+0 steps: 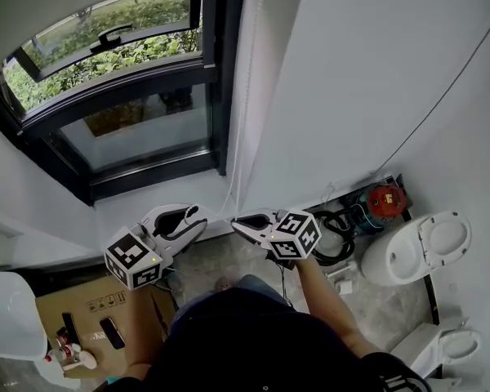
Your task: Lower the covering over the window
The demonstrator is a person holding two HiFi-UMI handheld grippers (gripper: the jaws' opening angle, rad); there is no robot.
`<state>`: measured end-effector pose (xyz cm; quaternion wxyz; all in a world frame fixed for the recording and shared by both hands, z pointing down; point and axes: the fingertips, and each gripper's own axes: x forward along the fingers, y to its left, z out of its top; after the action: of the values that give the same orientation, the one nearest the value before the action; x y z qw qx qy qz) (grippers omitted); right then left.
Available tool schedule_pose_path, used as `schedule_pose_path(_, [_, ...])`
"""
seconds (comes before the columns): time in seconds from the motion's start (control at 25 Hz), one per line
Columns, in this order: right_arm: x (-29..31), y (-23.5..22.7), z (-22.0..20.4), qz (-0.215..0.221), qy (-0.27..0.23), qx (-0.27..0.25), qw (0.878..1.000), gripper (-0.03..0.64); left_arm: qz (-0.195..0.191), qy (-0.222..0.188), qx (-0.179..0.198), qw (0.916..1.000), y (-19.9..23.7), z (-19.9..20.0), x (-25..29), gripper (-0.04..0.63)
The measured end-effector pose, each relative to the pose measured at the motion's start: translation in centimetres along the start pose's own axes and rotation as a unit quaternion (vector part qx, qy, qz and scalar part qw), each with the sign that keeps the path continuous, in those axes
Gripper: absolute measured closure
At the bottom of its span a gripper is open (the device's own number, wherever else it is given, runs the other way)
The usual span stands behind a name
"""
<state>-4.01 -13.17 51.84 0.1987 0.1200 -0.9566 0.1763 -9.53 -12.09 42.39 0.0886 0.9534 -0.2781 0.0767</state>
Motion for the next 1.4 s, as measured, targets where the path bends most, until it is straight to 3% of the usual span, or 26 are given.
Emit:
schedule_pose_path(0.28, [0.4, 0.6, 0.1, 0.007, -0.005, 0.0, 1.0, 0.604, 0.029, 0.029, 0.025, 0.9988, 0.7, -0.1, -0.6, 0.463])
schedule_pose_path(0.48, [0.7, 1.0, 0.2, 0.009, -0.007, -0.002, 1.0, 0.604, 0.089, 0.043, 0.059, 0.9934, 1.9, 0.1, -0.3, 0.46])
schedule_pose_path(0.56, [0.8, 1.0, 0.2, 0.007, -0.006, -0.004, 1.0, 0.604, 0.108, 0.014, 0.062, 0.9921, 2.2, 1.1, -0.2, 0.361])
schedule_pose_path(0.6, [0.8, 0.9, 0.2, 0.005, -0.006, -0.004, 1.0, 0.604, 0.11, -0.002, 0.063, 0.992, 2.2, 1.7, -0.1, 0.353])
schedule_pose_path(0.92, [1.0, 1.1, 0.3, 0.004, -0.006, -0.001, 1.0, 0.604, 0.04, -0.073, 0.02, 0.9963, 0.4, 4.3, 1.3, 0.353])
schedule_pose_path(1.0, [1.3, 1.1, -0.8, 0.007, 0.021, -0.009, 1.0, 0.604, 0.014, -0.083, 0.006, 0.9965, -0.3, 4.7, 2.0, 0.353])
schedule_pose_path(1.12, [2.2, 1.4, -4.0, 0.008, 0.076, -0.023, 0.997, 0.604, -0.021, -0.085, -0.014, 0.9961, -1.5, 4.6, 3.2, 0.354])
schedule_pose_path(1.24, [2.6, 2.1, -4.5, 0.02, 0.058, 0.003, 0.998, 0.604, -0.039, -0.069, -0.011, 0.9968, -2.4, 3.8, 4.0, 0.354])
schedule_pose_path(1.4, [3.1, 2.0, -4.4, 0.022, 0.065, -0.003, 0.998, 0.604, -0.053, -0.065, -0.019, 0.9963, -2.7, 3.3, 4.4, 0.357])
